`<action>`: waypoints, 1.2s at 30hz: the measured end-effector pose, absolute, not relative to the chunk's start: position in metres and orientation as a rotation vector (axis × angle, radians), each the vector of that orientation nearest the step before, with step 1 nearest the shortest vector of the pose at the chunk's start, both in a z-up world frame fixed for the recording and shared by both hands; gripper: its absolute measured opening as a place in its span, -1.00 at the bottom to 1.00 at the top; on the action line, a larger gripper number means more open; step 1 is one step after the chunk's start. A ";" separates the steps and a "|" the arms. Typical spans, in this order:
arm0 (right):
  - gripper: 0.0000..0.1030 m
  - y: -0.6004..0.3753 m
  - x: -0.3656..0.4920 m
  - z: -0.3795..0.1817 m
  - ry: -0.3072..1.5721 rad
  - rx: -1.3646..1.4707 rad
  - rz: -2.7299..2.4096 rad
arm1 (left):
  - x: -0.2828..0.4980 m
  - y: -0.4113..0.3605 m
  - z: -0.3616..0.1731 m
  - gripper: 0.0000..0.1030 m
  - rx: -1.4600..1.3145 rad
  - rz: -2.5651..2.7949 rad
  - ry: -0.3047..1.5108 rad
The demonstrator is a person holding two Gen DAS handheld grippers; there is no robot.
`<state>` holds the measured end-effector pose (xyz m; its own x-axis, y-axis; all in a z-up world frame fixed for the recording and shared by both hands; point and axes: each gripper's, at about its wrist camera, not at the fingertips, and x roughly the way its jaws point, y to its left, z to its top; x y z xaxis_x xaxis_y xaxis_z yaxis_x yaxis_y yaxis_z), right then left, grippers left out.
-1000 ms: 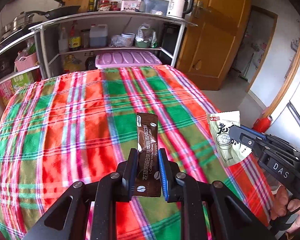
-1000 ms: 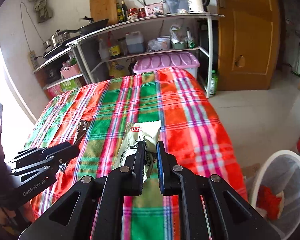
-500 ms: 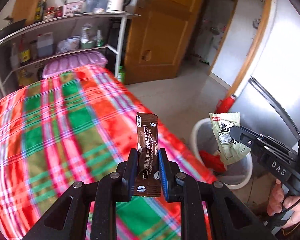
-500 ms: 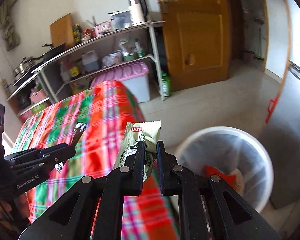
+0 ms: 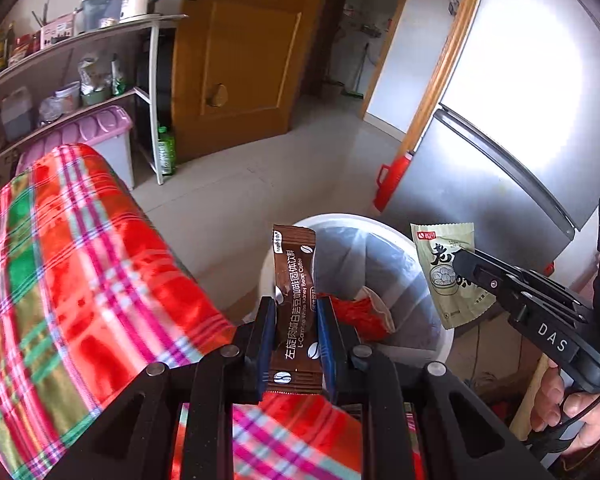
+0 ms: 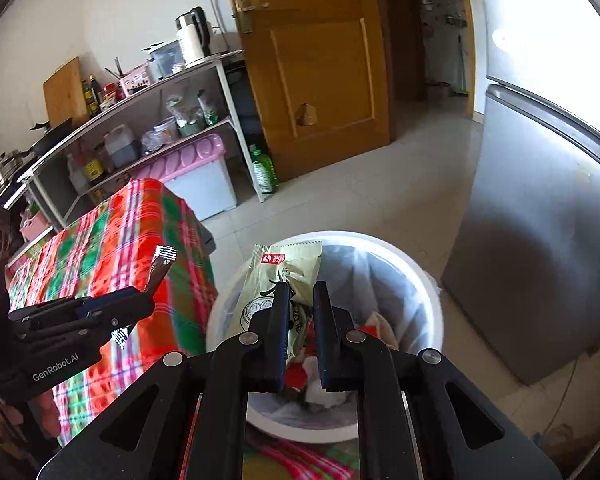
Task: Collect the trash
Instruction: 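Carry the brown bar and beige packet over the trash bin, then open both tools to drop the bar and packet into the bin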
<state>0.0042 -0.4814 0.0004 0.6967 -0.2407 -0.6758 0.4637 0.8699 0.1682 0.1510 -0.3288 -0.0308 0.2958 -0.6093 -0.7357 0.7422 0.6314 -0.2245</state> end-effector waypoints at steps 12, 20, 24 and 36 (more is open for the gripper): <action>-0.77 -0.516 -0.009 -0.036 0.771 0.365 -0.466 | 0.141 -0.376 -0.056 -0.58 0.236 -0.911 0.935; -0.69 -0.533 -0.006 -0.056 0.819 0.407 -0.480 | 0.143 -0.388 -0.067 -0.50 0.252 -0.877 0.953; -0.35 -0.535 -0.007 -0.057 0.817 0.420 -0.474 | 0.142 -0.388 -0.069 -0.26 0.252 -0.869 0.954; -0.14 -0.520 -0.014 -0.047 0.792 0.372 -0.502 | 0.137 -0.376 -0.062 -0.01 0.250 -0.835 0.920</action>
<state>-0.0136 -0.5203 -0.0466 0.5964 -0.2853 -0.7502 0.5562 0.8208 0.1300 0.1374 -0.3764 -0.0618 0.3262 -0.5282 -0.7840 0.7293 0.6682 -0.1468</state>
